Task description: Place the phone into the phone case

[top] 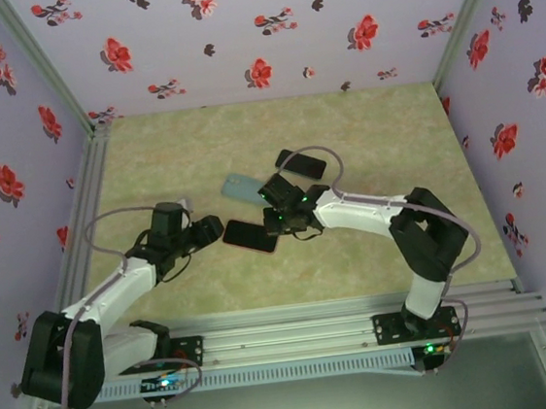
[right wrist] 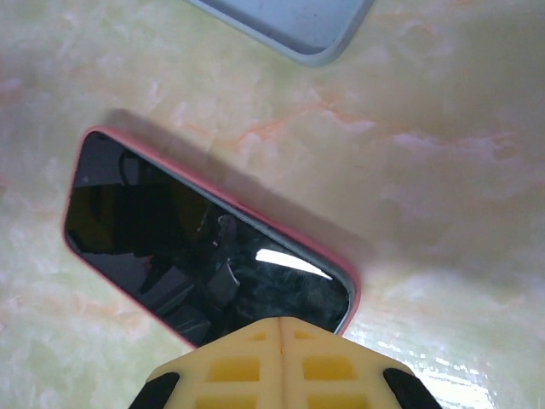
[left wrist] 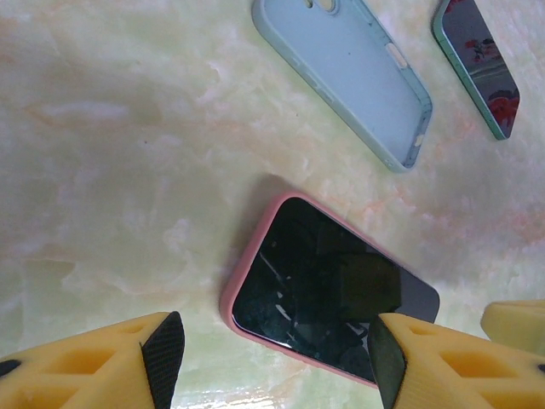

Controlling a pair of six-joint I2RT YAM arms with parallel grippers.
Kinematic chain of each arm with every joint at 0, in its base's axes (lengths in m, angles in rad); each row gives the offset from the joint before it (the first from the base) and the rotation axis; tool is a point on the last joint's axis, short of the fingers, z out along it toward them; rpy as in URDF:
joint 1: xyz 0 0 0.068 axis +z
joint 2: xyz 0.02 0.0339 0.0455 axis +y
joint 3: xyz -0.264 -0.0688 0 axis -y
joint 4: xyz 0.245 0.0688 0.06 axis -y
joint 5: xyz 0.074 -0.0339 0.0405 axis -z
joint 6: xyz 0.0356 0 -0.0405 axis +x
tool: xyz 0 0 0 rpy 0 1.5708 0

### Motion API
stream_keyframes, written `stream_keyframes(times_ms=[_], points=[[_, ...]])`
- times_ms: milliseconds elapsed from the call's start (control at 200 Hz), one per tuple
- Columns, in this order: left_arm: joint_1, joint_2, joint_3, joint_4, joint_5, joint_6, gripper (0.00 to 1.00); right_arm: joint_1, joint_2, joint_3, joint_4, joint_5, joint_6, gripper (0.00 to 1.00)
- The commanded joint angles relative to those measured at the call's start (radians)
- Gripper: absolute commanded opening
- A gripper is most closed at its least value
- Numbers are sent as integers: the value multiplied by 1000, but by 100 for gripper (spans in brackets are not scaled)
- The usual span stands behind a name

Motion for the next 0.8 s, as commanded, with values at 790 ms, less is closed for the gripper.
stream_keyframes(times_ms=[790], points=[[-10, 54, -40, 117, 33, -29, 63, -35, 68, -10, 47, -43, 9, 0]])
